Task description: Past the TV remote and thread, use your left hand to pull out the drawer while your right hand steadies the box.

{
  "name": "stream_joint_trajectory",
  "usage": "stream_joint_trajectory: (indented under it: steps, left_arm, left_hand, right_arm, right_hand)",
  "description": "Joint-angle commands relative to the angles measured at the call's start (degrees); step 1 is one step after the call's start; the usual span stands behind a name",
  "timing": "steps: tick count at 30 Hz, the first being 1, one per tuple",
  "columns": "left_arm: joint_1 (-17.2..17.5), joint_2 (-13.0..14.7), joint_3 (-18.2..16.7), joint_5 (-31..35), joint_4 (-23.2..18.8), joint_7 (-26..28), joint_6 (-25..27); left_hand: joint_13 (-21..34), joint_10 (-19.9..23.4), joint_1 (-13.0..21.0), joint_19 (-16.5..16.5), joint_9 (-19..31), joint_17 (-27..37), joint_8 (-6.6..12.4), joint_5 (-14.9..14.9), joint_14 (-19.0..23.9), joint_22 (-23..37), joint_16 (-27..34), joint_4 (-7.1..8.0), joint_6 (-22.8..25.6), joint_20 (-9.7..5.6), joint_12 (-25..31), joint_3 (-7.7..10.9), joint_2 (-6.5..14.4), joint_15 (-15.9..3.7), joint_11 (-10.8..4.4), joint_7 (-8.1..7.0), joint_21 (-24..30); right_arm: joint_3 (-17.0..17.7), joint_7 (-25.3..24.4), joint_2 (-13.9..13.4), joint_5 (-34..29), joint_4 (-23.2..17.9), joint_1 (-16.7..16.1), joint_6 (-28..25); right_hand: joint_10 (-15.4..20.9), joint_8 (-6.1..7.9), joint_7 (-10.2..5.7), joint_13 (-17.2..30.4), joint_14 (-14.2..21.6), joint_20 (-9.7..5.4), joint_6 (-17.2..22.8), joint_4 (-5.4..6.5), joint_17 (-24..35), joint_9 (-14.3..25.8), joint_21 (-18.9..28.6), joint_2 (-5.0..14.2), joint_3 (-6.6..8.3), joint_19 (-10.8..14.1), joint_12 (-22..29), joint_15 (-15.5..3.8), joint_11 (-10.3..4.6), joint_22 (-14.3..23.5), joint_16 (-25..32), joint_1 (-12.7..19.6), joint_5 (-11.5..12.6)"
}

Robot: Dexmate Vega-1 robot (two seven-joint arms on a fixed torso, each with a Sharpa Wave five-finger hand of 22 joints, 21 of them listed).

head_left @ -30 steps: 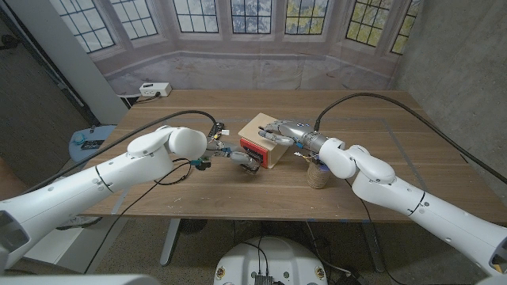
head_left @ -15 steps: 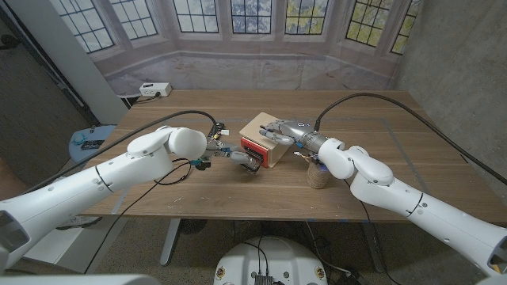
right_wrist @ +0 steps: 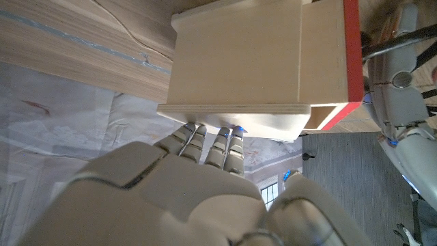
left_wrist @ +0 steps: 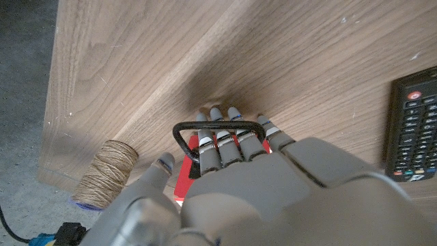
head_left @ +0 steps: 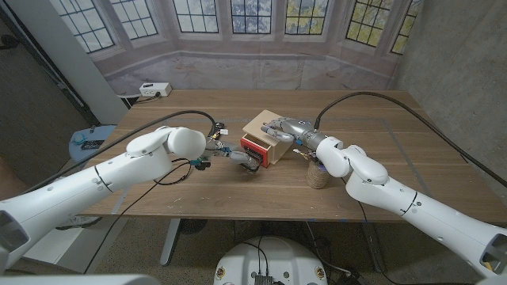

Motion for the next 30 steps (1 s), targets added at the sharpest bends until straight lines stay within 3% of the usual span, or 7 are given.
stream_joint_trajectory:
  steps: [1,21,30]
  left_arm:
    - [-0.1,0.2,-0.4,-0.9,0.6,0.4,-0.4]
    - [0.0,0.6,-1.0,-3.2,0.7,0.6,-0.4]
    - [0.8,2.1,-2.1,-4.5,-1.3,0.8,0.6]
  left_hand:
    - [0.1,-0.3,-0.6,0.6,0.2,0.1,-0.02,0.3,0.0,0.0,0.0,0.41,-0.3,0.01,0.1,0.25,0.1,-0.05,-0.03,-0.01,-0.1]
    - [0.1,-0.3,-0.6,0.7,0.2,0.1,0.03,0.3,-0.1,0.0,0.0,0.32,-0.2,0.01,0.1,0.30,0.1,-0.12,0.02,0.04,-0.1]
    - [0.1,-0.3,-0.5,0.7,0.2,0.1,0.05,0.3,-0.1,0.0,0.0,0.29,-0.1,0.02,0.1,0.32,0.1,-0.12,0.00,-0.02,-0.1]
  right_arm:
    - [-1.3,0.1,1.4,-0.2,1.1,1.7,-3.0]
    - [-2.8,0.6,1.7,0.5,1.7,3.8,-6.3]
    - [-2.5,-0.1,1.0,1.9,1.6,3.7,-6.0]
  right_hand:
    - [0.0,0.11,0.37,0.0,0.2,0.29,0.0,0.09,0.0,0.0,0.3,3.93,0.33,0.7,0.4,0.51,0.43,0.2,0.1,-0.7,0.4]
    - [-0.1,0.04,0.68,0.0,0.3,0.64,0.0,0.09,0.0,0.0,0.3,3.96,0.35,0.8,0.4,0.97,0.59,0.2,0.0,-0.7,0.6]
    - [-0.2,0.02,0.71,0.0,0.3,0.75,0.0,0.09,0.0,0.0,0.2,3.97,0.36,0.9,0.4,1.03,0.57,0.2,0.0,-0.7,0.7]
